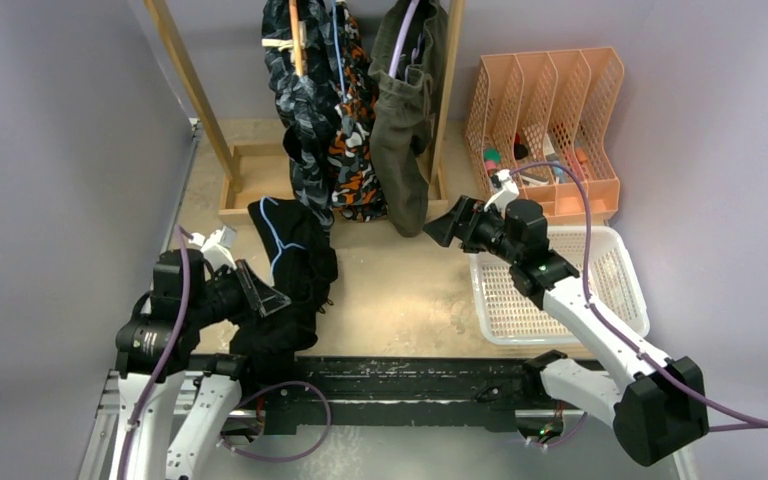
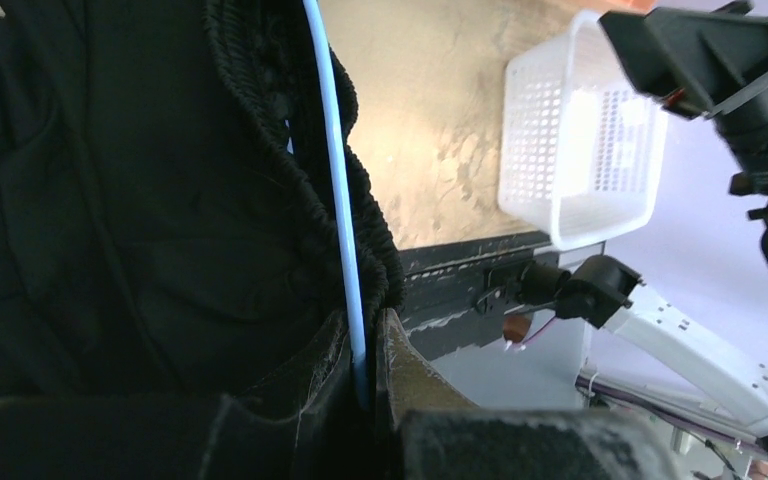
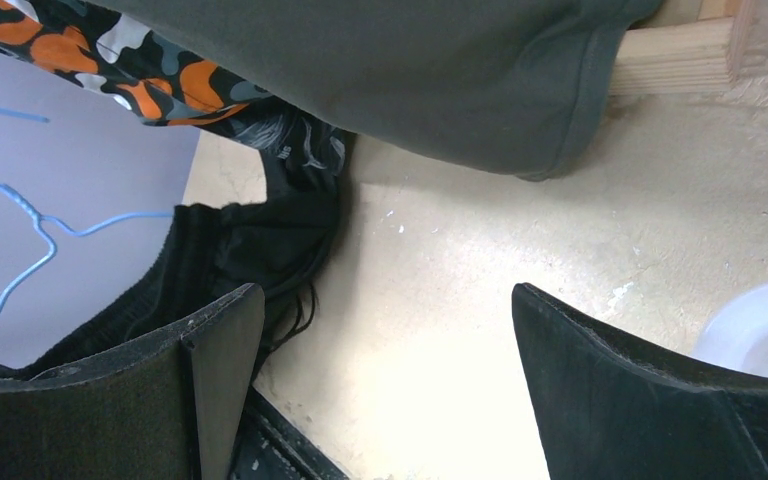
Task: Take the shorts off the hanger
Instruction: Pick up the hanger from the clothes rod.
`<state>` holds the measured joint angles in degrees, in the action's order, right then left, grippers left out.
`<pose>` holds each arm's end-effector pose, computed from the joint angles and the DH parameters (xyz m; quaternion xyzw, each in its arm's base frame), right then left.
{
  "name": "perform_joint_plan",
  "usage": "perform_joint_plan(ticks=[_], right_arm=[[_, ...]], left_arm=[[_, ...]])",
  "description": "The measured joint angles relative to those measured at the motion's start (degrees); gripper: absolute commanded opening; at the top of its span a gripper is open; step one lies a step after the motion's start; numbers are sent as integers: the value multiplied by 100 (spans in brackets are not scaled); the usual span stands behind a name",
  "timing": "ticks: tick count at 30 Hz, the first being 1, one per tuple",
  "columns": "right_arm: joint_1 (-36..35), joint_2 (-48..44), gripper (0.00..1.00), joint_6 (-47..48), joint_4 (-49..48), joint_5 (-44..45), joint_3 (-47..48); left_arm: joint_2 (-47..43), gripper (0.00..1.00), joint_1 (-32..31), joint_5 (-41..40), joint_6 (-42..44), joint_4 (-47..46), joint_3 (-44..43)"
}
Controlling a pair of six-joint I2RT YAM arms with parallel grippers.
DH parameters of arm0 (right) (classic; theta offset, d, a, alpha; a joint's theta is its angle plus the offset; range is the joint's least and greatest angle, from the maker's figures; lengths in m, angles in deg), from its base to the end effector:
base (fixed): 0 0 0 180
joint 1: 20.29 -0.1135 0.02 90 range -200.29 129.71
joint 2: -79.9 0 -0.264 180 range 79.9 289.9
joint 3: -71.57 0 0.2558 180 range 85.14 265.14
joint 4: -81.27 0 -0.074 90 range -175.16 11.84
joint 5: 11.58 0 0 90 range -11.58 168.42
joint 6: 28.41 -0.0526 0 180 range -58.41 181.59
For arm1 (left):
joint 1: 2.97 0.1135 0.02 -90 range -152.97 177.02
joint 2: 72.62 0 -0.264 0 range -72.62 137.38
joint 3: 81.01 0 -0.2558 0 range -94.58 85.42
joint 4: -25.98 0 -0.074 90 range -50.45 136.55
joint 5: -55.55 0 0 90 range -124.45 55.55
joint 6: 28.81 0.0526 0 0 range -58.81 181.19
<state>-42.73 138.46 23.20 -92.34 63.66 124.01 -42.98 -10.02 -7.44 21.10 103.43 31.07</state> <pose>0.2338 0.1111 0.2844 0.0277 0.7772 0.4006 0.4845 0.0815 -0.0341 0.3262 -0.1536 0.8705 -0.3602 0.2981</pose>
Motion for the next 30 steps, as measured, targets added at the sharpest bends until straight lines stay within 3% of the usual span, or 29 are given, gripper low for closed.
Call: perform_joint_plan(ticks=[4, 14, 22, 30], right_arm=[[0, 155, 93, 85, -114, -208, 0], [0, 254, 92, 306, -697, -1207, 2], [0, 293, 92, 516, -597, -1360, 87], [0, 297, 87, 1163, -365, -1880, 772]], left_arm=[[295, 0, 192, 282, 334, 280, -59], [756, 0, 330, 905, 546, -103, -774], [1902, 0, 334, 925, 1001, -339, -2487], [2258, 0, 326, 1224, 1552, -595, -2557]])
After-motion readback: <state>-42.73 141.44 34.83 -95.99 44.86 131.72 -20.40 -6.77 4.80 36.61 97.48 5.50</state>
